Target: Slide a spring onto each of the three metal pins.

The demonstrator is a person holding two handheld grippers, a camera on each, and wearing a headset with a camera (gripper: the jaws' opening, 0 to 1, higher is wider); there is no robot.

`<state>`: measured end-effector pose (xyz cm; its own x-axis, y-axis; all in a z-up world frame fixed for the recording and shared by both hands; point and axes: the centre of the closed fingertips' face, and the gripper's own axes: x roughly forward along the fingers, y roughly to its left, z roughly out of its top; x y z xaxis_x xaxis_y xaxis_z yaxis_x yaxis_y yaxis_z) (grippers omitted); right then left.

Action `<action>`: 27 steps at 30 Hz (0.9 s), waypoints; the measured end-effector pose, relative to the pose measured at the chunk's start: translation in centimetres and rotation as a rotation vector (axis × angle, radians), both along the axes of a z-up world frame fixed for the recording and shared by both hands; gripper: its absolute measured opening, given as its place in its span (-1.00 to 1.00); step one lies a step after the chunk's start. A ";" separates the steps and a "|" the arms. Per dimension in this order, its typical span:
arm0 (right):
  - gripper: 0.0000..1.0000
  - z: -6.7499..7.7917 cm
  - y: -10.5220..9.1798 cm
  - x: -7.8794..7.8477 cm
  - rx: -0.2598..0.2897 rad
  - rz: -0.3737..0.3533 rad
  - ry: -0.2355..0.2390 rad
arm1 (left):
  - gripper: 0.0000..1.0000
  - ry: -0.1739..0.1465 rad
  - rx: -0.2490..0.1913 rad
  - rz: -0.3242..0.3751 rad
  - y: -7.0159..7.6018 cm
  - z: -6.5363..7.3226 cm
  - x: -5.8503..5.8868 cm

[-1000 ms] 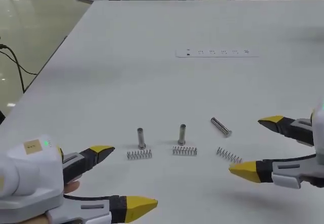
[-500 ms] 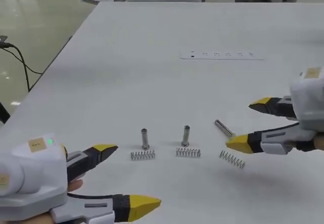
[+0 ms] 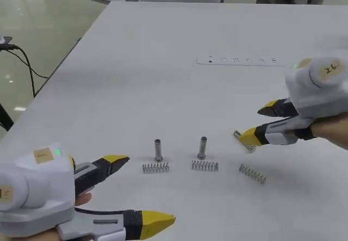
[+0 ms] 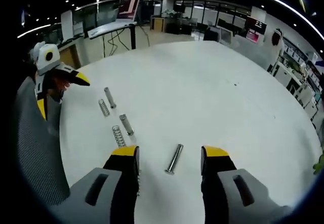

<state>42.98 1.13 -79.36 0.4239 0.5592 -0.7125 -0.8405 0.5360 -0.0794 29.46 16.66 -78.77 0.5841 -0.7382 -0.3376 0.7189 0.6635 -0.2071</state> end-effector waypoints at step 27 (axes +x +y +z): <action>-0.68 -5.2 0.4 2.5 -0.133 -0.116 0.161 | 0.71 -0.001 -0.012 0.000 0.2 0.0 0.1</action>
<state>45.52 1.50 -84.59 0.3554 0.4100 -0.8400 -0.7811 0.6238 -0.0260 29.52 16.84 -78.73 0.5840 -0.7424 -0.3283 0.7193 0.6607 -0.2145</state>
